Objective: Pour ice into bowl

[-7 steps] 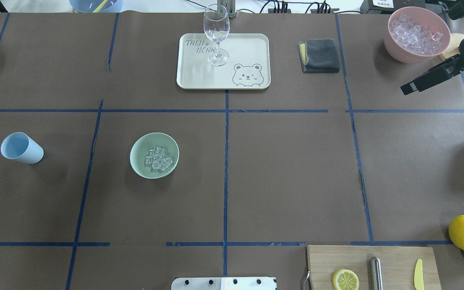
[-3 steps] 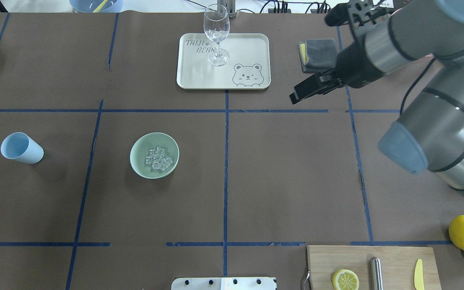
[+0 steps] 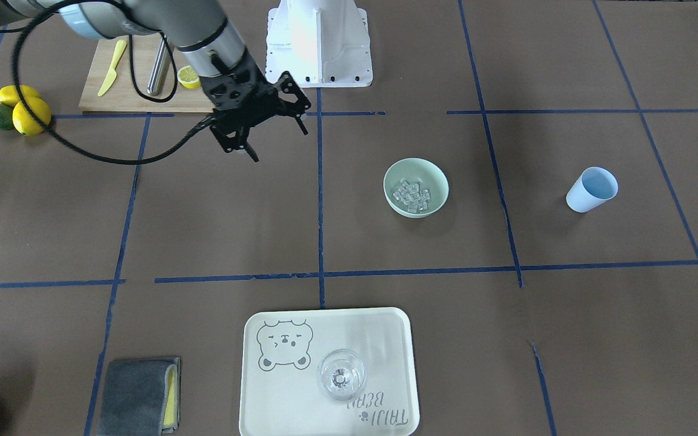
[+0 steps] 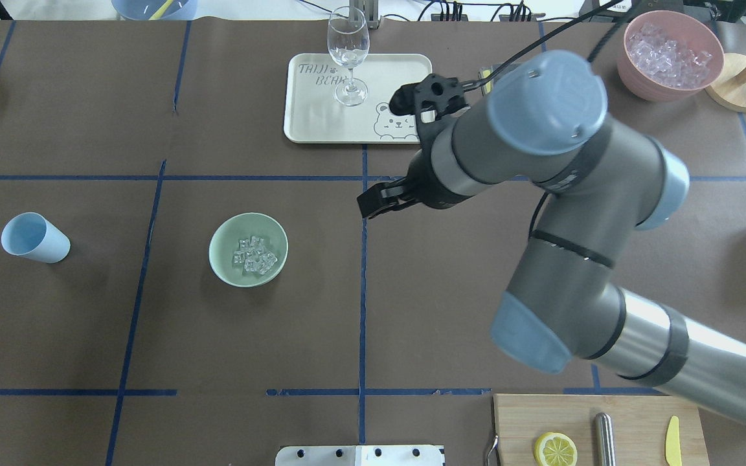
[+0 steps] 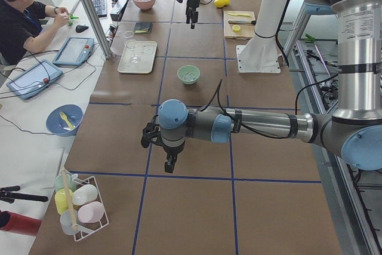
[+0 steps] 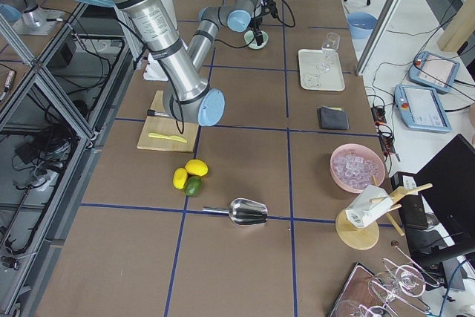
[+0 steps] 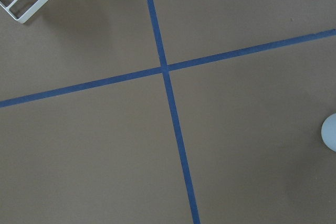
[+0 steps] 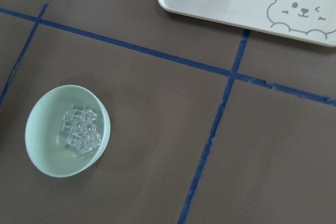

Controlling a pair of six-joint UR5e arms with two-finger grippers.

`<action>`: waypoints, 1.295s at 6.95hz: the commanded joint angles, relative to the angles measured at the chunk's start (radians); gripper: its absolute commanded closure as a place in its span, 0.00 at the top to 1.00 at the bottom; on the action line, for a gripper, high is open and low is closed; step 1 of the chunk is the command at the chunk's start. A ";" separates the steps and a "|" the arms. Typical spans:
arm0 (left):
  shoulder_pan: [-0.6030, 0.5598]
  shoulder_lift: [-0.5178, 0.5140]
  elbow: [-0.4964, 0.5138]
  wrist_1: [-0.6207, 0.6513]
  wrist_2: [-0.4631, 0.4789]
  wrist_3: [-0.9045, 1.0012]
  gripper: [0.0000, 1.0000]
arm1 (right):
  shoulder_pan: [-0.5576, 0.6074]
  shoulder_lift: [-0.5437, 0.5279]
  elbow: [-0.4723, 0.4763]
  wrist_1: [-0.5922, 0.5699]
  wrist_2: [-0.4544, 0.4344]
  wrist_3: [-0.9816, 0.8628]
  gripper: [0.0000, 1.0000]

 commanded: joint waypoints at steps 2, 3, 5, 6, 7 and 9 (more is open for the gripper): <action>-0.016 -0.004 -0.010 0.011 -0.015 -0.030 1.00 | -0.138 0.278 -0.353 0.010 -0.146 0.204 1.00; -0.016 -0.007 -0.010 0.010 -0.015 -0.030 1.00 | -0.145 0.315 -0.487 0.127 -0.183 0.226 0.97; -0.016 -0.008 -0.012 0.010 -0.014 -0.030 1.00 | -0.140 0.328 -0.575 0.160 -0.202 0.226 0.96; -0.016 -0.010 -0.010 0.010 -0.014 -0.030 1.00 | -0.142 0.331 -0.621 0.163 -0.200 0.226 0.87; -0.014 -0.010 -0.010 0.010 -0.014 -0.030 1.00 | -0.142 0.332 -0.633 0.170 -0.199 0.226 0.74; -0.014 -0.012 -0.010 0.010 -0.014 -0.030 1.00 | -0.151 0.337 -0.641 0.185 -0.191 0.232 0.29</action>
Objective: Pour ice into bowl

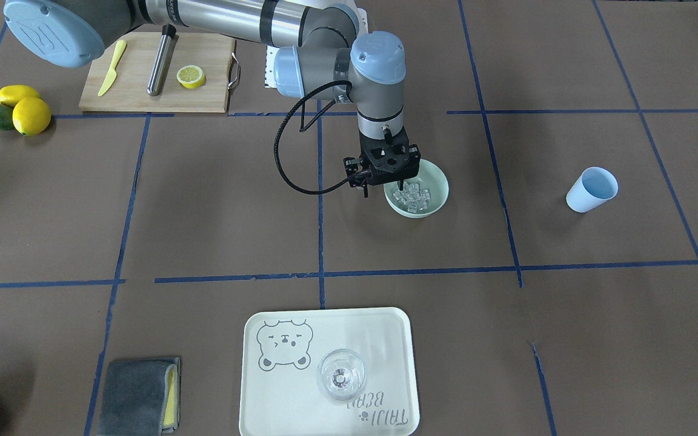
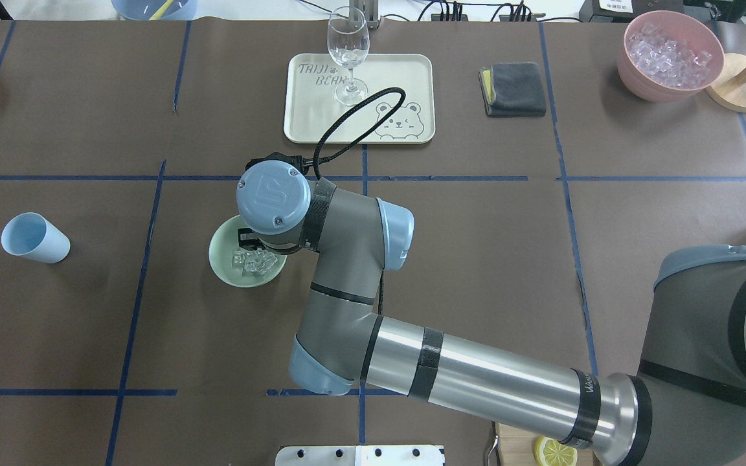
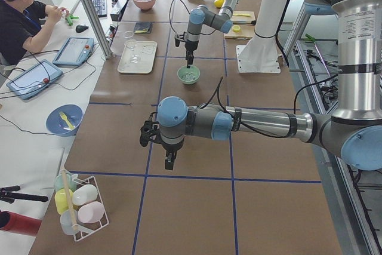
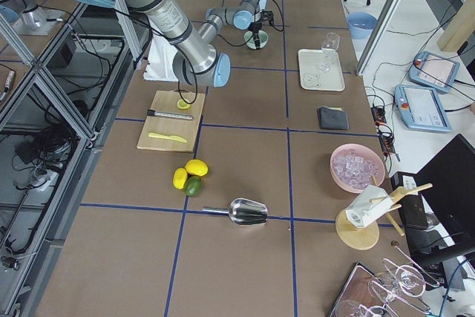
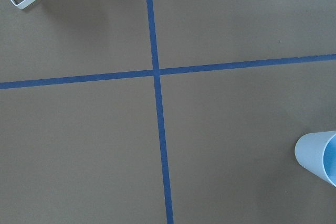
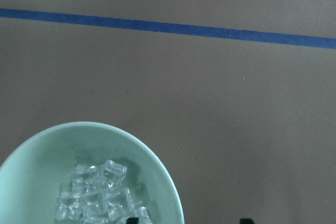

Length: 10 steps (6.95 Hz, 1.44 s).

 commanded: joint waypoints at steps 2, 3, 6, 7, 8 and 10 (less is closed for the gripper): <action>-0.001 -0.001 -0.001 0.000 0.000 0.000 1.00 | -0.016 0.002 -0.008 0.012 0.004 0.035 0.00; -0.001 -0.001 -0.001 0.000 0.000 0.000 1.00 | -0.018 0.003 -0.008 0.014 0.007 0.039 0.00; -0.001 0.001 0.000 0.000 0.000 0.000 1.00 | -0.010 0.000 0.008 0.130 0.024 0.091 0.00; -0.001 0.007 0.002 0.000 0.000 0.000 1.00 | 0.035 -0.006 0.043 0.121 0.100 0.083 0.00; -0.001 0.010 0.003 0.000 0.000 0.000 1.00 | 0.099 -0.019 0.074 0.120 0.184 0.065 0.00; -0.005 0.009 0.003 -0.002 0.023 0.078 1.00 | 0.236 -0.163 0.216 0.121 0.313 -0.074 0.00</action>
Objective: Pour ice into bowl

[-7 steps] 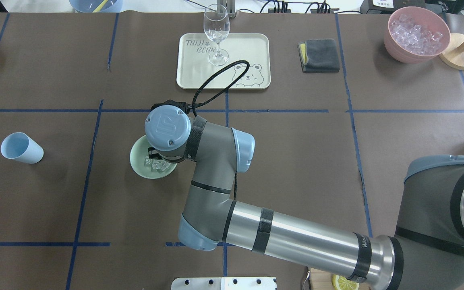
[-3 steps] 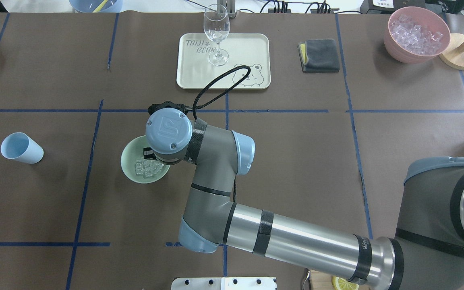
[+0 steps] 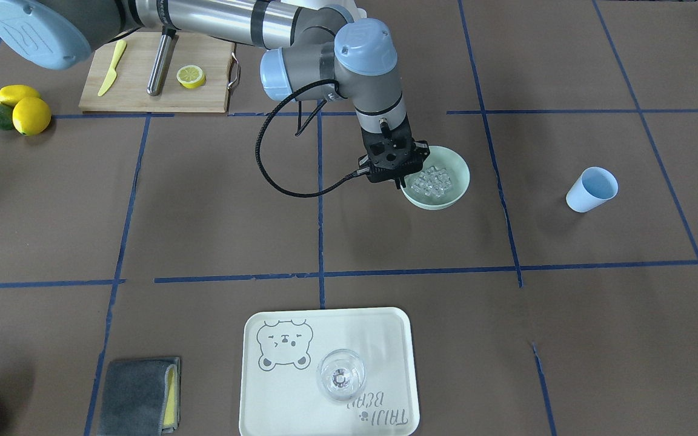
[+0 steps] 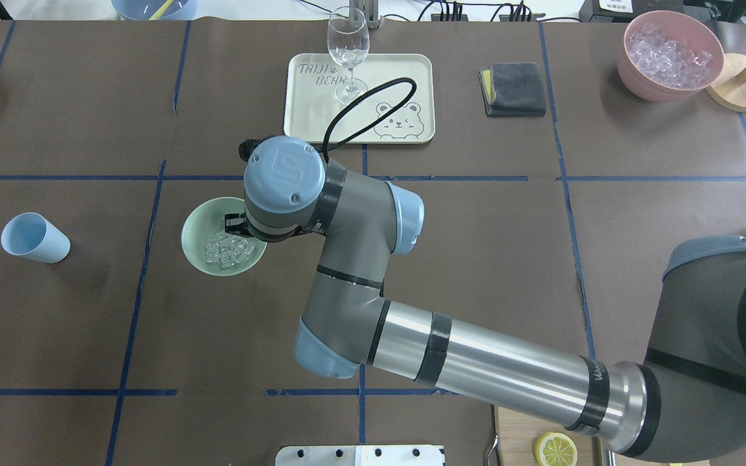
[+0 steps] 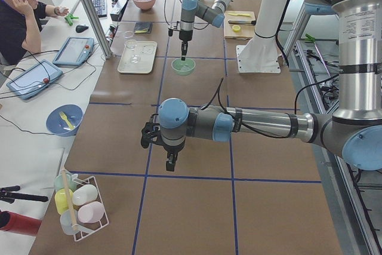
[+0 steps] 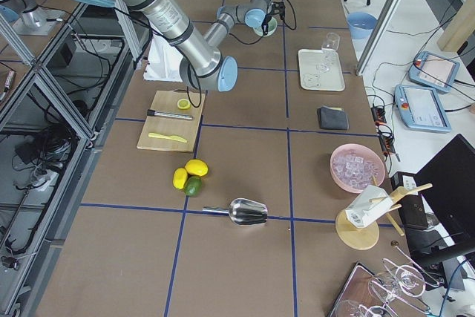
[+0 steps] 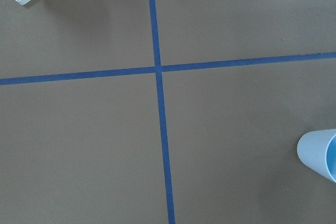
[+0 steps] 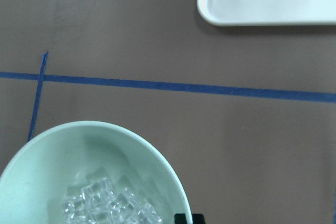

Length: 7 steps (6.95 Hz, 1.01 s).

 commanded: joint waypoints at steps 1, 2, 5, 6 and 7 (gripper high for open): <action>-0.003 0.000 0.014 0.001 0.051 0.146 1.00 | 0.174 -0.171 0.150 0.001 0.182 -0.163 0.00; -0.004 0.002 0.016 0.004 0.054 0.154 1.00 | 0.288 -0.246 0.190 0.001 0.314 -0.247 0.00; -0.004 0.005 0.016 0.006 0.053 0.155 1.00 | 0.505 -0.548 0.349 0.013 0.435 -0.415 0.00; -0.003 0.003 0.016 0.006 0.052 0.155 1.00 | 0.523 -0.669 0.392 0.015 0.435 -0.550 0.00; -0.003 0.003 0.014 0.006 0.052 0.155 1.00 | 0.546 -0.806 0.393 0.022 0.429 -0.738 0.00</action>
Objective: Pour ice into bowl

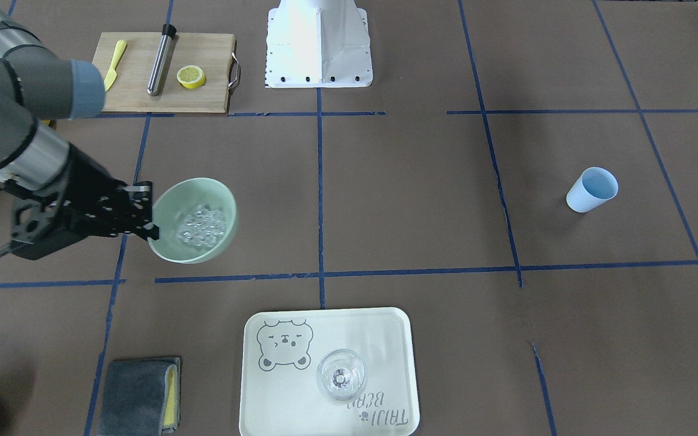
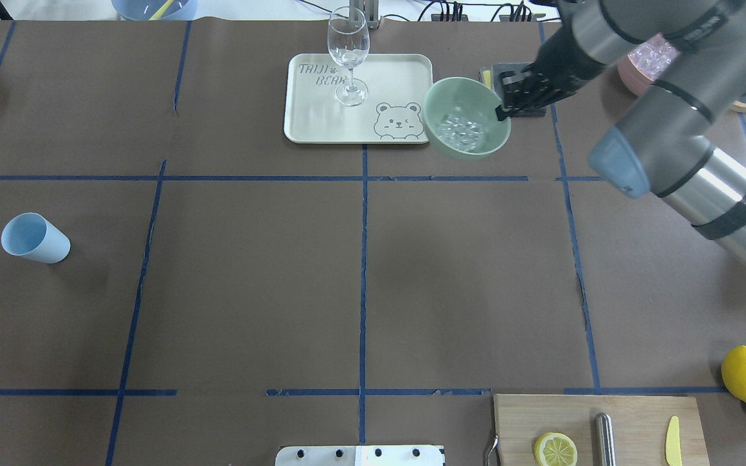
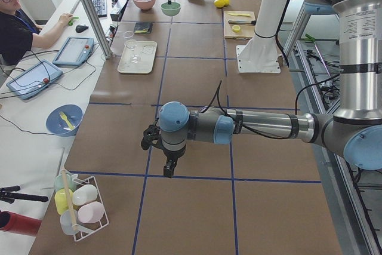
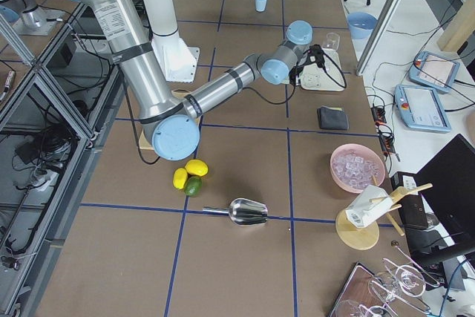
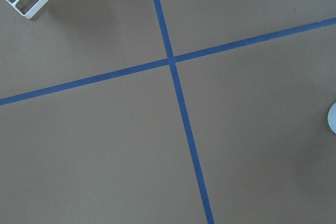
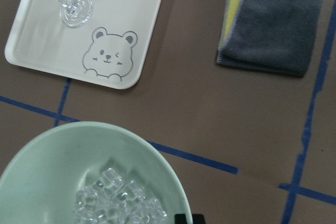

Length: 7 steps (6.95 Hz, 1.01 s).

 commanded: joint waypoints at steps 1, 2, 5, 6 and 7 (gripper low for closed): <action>-0.001 -0.001 -0.006 0.000 0.000 0.000 1.00 | 0.051 -0.267 0.026 0.009 -0.007 -0.281 0.00; -0.001 0.001 -0.009 0.000 0.000 0.000 1.00 | 0.058 -0.355 0.014 0.120 -0.011 -0.297 0.00; -0.001 0.001 -0.012 0.000 0.001 0.000 1.00 | 0.055 -0.440 -0.014 0.253 -0.050 -0.250 0.00; -0.001 -0.001 -0.010 0.000 0.000 0.000 1.00 | 0.052 -0.439 -0.029 0.254 -0.053 -0.251 0.00; -0.001 0.001 -0.014 0.000 0.000 0.000 1.00 | 0.051 -0.439 -0.047 0.258 -0.059 -0.253 0.00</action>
